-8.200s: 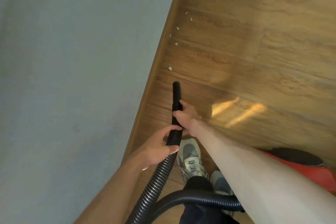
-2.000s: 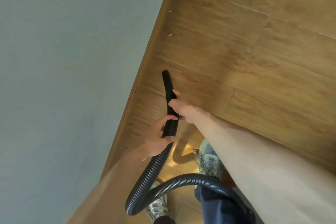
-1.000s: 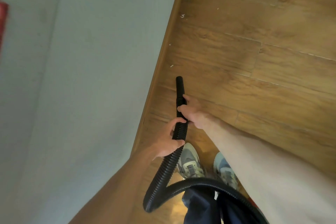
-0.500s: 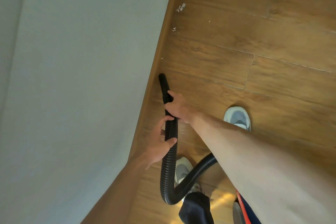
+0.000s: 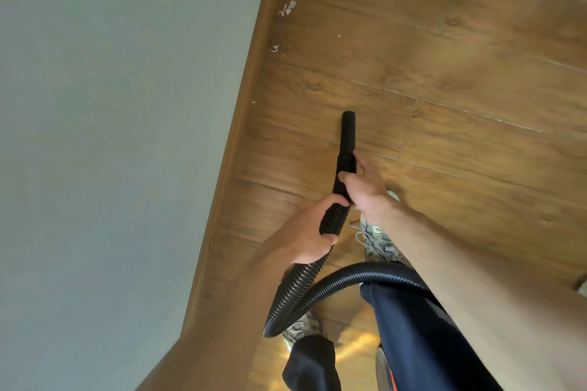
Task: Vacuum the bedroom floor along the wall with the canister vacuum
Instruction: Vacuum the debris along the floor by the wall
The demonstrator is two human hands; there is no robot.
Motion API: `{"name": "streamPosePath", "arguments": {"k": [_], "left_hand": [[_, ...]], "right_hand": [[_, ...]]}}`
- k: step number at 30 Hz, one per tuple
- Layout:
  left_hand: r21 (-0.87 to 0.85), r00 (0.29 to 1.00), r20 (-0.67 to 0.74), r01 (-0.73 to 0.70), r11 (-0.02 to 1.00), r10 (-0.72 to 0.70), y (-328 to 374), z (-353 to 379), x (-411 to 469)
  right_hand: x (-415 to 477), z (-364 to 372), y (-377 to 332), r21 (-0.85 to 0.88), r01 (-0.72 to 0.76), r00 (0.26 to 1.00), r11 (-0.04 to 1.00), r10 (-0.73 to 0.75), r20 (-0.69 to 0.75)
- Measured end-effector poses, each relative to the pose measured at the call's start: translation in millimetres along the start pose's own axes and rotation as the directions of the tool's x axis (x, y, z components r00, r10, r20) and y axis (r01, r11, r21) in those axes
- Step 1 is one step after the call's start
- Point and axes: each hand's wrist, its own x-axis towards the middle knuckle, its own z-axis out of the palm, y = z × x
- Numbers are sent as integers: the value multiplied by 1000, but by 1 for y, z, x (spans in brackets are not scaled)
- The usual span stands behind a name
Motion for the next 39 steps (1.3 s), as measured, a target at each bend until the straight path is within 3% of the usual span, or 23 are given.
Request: {"name": "streamPosePath", "arguments": {"k": [5, 11, 15, 18, 24, 28, 33, 39], "left_hand": [[-89, 1000, -27, 10, 996, -13, -8, -16, 0], [-285, 972, -196, 73, 956, -133, -38, -34, -20], [-381, 959, -192, 124, 916, -209, -46, -39, -23], [-336, 968, -175, 113, 935, -180, -35, -37, -14], [-136, 992, -107, 49, 989, -64, 5, -29, 21], [-51, 999, -37, 8, 999, -10, 29, -30, 36], [-126, 995, -98, 14, 992, -27, 23, -45, 33], [-303, 968, -212, 67, 951, -135, -6, -59, 6]], "right_hand": [[7, 15, -13, -20, 9, 1000, 1000, -8, 24], [4, 79, -41, -207, 142, 955, 968, -79, 286], [5, 96, -47, -273, 170, 919, 947, -53, 390], [13, 80, -47, -283, 181, 927, 942, -68, 368], [29, 17, -46, -180, 109, 988, 978, -88, 125], [41, -9, -44, -72, 47, 998, 996, -43, 52], [44, 11, -58, -86, 77, 995, 993, -72, 68], [32, 70, -80, -283, 207, 946, 936, -118, 303]]}}
